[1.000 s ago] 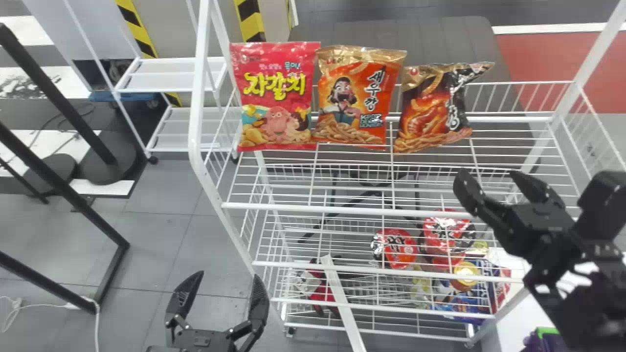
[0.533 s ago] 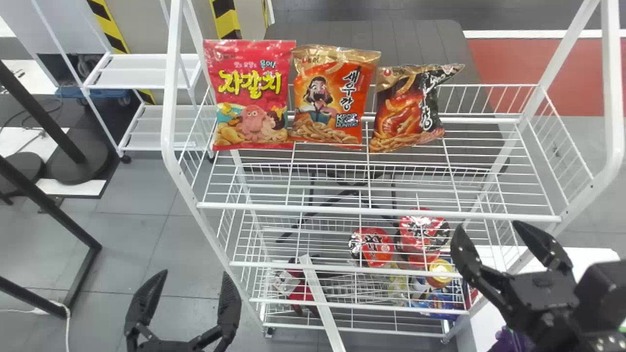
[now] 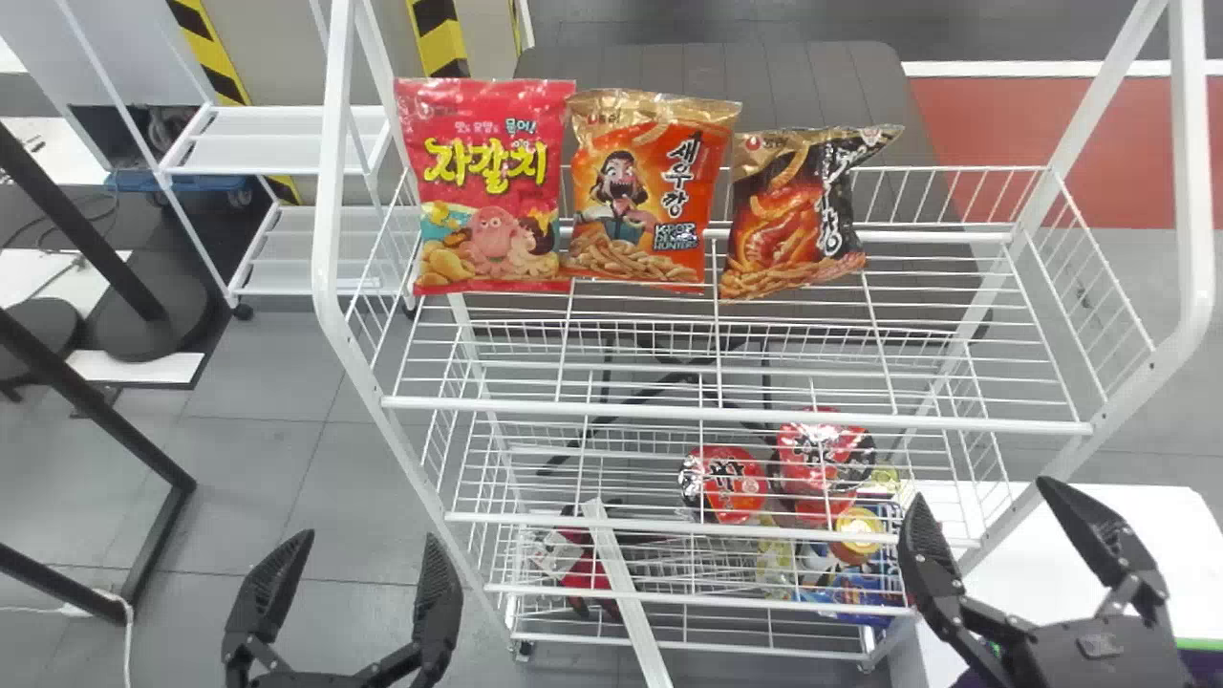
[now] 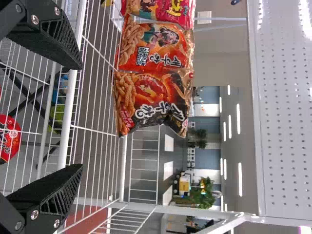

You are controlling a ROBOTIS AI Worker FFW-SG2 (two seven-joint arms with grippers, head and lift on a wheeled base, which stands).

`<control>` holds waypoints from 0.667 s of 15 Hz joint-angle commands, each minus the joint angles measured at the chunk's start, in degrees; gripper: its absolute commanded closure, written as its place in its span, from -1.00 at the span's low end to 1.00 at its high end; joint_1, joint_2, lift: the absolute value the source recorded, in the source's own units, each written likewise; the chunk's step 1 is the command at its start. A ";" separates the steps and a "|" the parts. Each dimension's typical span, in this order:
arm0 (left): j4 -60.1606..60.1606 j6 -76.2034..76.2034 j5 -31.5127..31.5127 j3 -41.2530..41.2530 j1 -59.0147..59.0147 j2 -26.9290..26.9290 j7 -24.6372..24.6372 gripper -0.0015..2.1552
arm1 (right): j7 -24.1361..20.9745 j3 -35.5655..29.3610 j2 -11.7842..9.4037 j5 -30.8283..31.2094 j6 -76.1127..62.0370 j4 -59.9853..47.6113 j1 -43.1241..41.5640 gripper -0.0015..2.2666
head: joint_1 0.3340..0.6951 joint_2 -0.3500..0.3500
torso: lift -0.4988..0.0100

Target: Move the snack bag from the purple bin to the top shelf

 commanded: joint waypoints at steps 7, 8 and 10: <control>-0.68 0.04 -0.18 0.53 1.10 0.00 0.00 -0.93 | 0.09 0.09 0.45 0.19 -1.33 1.03 0.62 -0.90 | 1.00 0.18 | 0.96; -0.68 0.04 -0.26 0.53 1.10 0.00 0.00 -0.93 | 0.09 0.09 0.54 0.19 -1.50 0.94 0.62 -0.90 | 1.00 0.19 | 0.96; -0.68 0.22 -0.26 0.44 1.10 0.00 0.00 -0.93 | 0.09 0.09 0.54 0.19 -1.50 1.03 0.62 -0.90 | 1.00 0.19 | 0.96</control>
